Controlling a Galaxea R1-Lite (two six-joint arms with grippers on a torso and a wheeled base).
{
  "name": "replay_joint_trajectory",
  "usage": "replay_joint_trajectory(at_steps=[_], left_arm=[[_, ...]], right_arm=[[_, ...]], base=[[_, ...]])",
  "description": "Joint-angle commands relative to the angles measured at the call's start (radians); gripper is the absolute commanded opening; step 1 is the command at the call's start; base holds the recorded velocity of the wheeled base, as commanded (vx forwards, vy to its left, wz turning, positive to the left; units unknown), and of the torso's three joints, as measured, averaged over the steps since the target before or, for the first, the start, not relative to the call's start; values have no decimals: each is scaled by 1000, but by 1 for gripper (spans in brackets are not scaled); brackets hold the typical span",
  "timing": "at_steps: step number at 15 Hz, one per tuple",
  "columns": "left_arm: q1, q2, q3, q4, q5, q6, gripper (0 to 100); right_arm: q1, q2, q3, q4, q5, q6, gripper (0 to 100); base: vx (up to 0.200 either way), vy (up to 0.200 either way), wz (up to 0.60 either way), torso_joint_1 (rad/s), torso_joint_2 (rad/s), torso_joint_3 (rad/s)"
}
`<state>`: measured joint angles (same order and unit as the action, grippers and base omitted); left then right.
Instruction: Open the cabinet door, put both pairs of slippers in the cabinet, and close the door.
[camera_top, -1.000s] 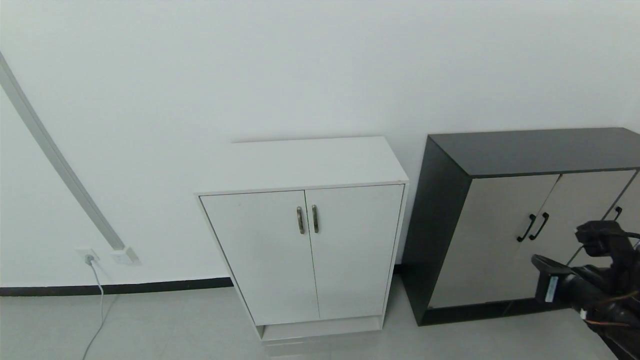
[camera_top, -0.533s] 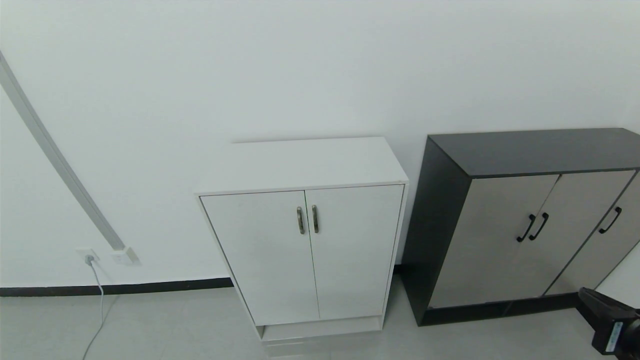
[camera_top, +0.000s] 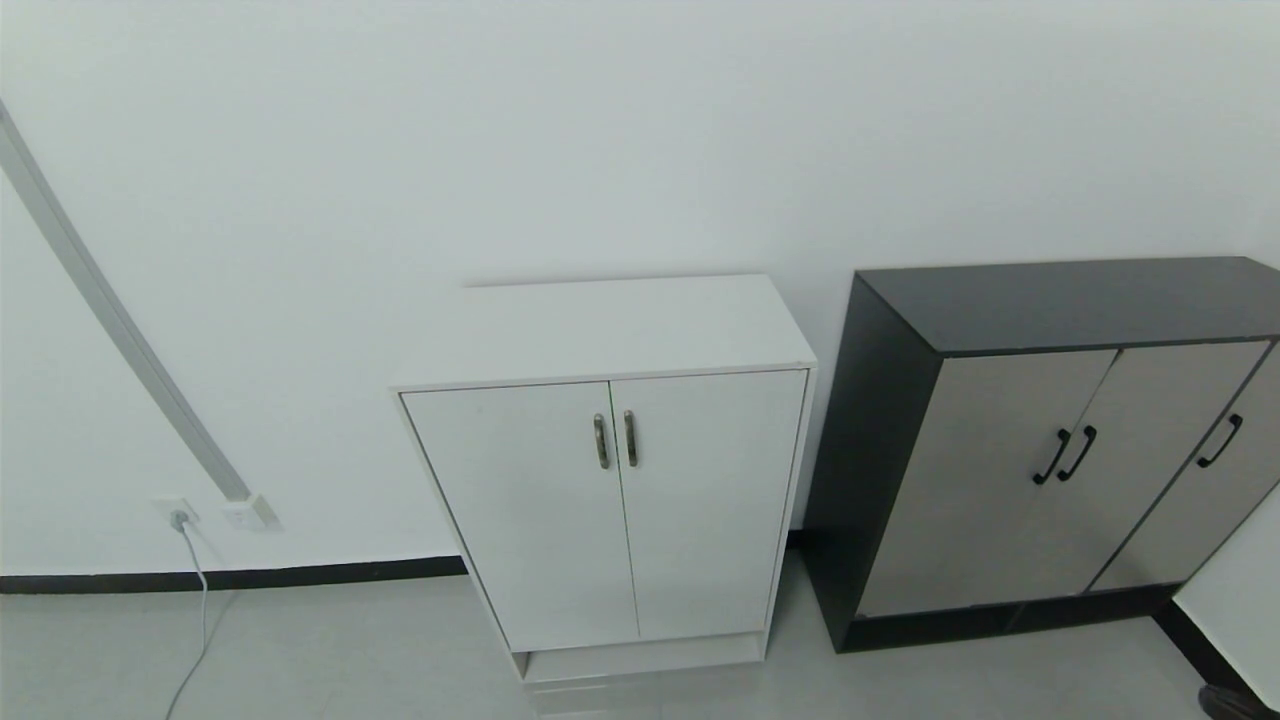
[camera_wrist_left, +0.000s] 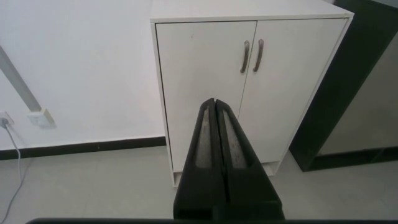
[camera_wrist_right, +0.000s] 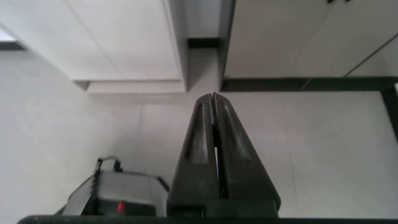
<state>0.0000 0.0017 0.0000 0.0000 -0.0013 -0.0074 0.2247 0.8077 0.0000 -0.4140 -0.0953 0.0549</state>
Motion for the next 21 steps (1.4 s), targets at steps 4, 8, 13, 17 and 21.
replay_joint_trajectory(at_steps=[4,8,13,17,21], left_arm=[[0,1,0,0,0,0,0],[0,1,0,0,0,0,0],[0,0,0,0,0,0,0],[0,1,0,0,1,0,0],[0,0,0,0,0,0,0]], right_arm=[[67,-166,0,212,37,0,0],[142,-289,0,408,39,-3,0],[24,-397,-2,416,46,-17,0],[-143,-617,-2,417,48,-40,0],[-222,-757,-2,417,48,-40,0]], base=[[0,0,0,0,0,0],[0,0,0,0,0,0],[0,0,0,0,0,0],[0,0,0,0,0,0],[0,0,0,0,0,0]])
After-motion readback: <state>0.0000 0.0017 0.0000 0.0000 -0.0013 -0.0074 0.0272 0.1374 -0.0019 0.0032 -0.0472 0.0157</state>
